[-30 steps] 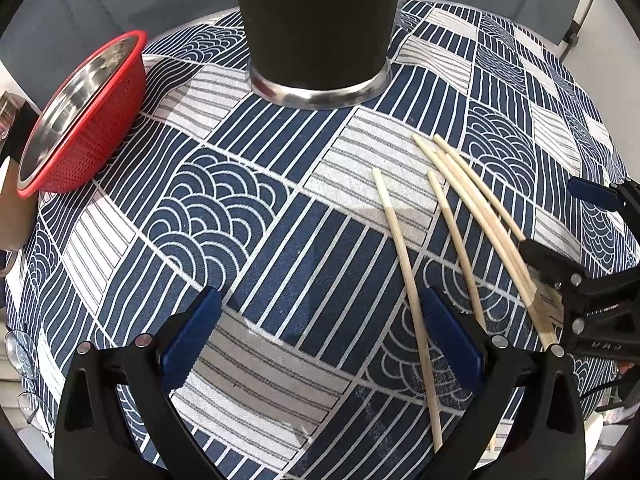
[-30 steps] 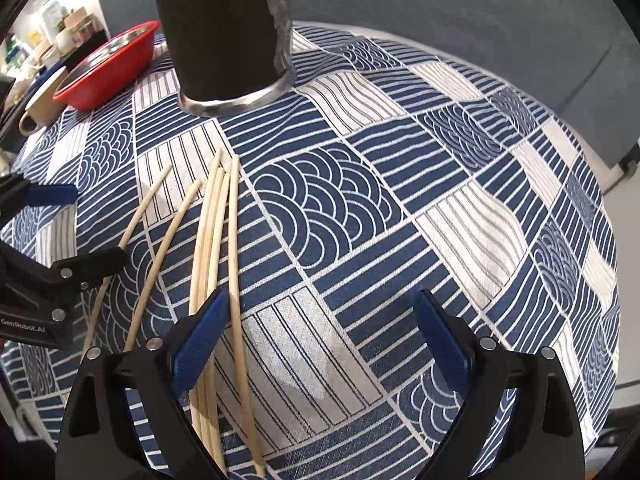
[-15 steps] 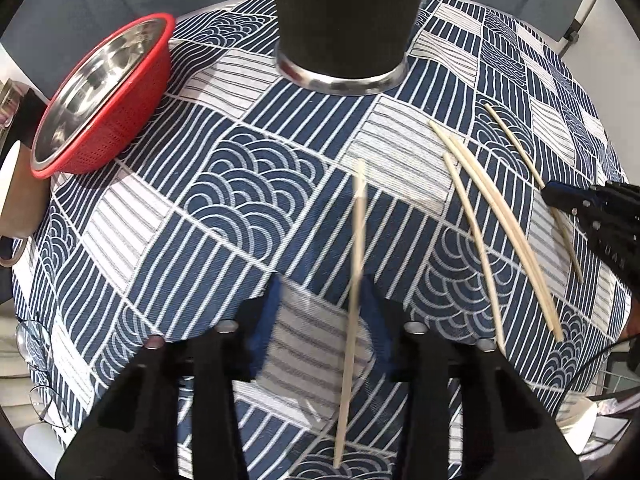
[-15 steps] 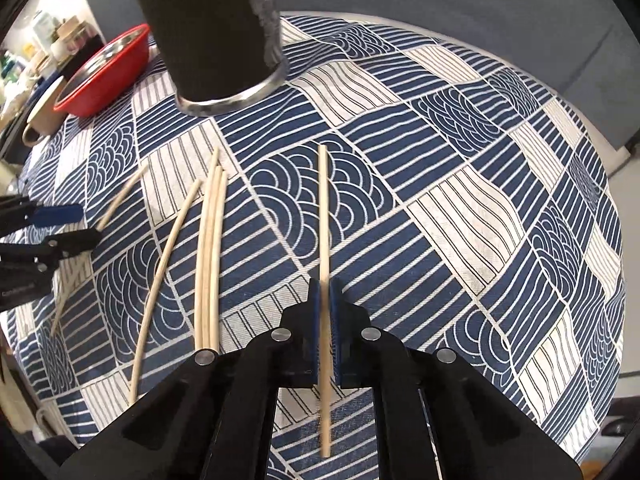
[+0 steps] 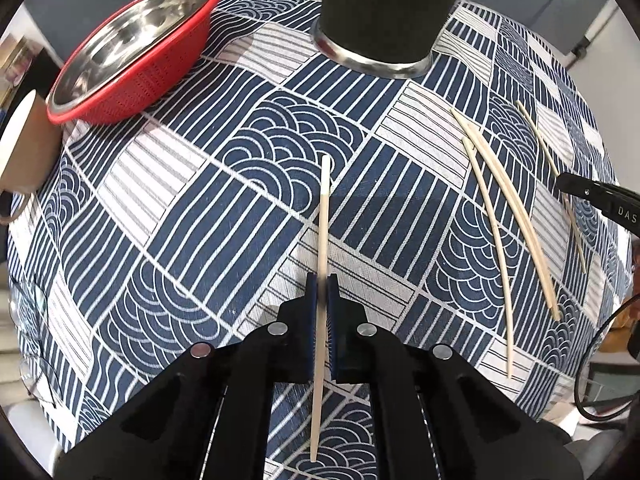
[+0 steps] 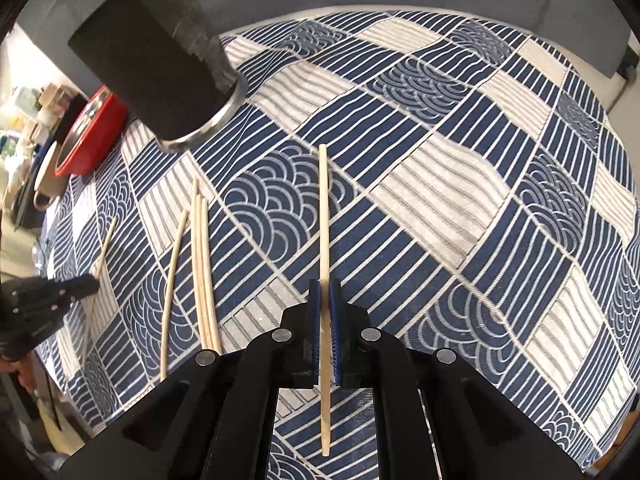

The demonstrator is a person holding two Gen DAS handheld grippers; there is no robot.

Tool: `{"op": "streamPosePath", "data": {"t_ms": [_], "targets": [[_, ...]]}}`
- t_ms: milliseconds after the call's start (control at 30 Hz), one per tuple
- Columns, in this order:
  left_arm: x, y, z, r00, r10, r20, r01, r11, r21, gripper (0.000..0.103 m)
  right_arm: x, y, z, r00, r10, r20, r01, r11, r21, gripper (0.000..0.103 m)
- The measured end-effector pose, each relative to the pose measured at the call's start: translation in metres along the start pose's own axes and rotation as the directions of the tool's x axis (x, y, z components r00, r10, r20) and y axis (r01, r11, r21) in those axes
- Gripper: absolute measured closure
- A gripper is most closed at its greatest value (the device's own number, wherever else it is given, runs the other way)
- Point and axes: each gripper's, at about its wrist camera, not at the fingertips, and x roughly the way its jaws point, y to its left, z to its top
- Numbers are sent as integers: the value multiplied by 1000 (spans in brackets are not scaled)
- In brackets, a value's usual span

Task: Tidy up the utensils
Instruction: 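Lift both held sticks and carry them above the black holder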

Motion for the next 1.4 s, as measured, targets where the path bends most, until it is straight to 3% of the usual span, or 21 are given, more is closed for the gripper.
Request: {"op": "streamPosePath", "data": {"t_ms": [400, 733, 1200, 1400], "targets": [[-52, 17, 27, 992, 16, 122, -8, 998, -64, 98, -49, -2, 42, 989, 42, 145, -42, 999, -5, 98], [-92, 6, 66, 971, 49, 234, -34, 997, -67, 98, -94, 8, 88, 948, 110, 298, -122, 992, 23, 98], [-161, 17, 118, 912, 27, 409, 18, 994, -105, 98, -146, 39, 146, 873, 169, 458, -173, 984, -32, 98], [-178, 12, 149, 877, -41, 479, 93, 992, -86, 98, -152, 59, 166, 835, 221, 504, -210, 974, -80, 98]]}}
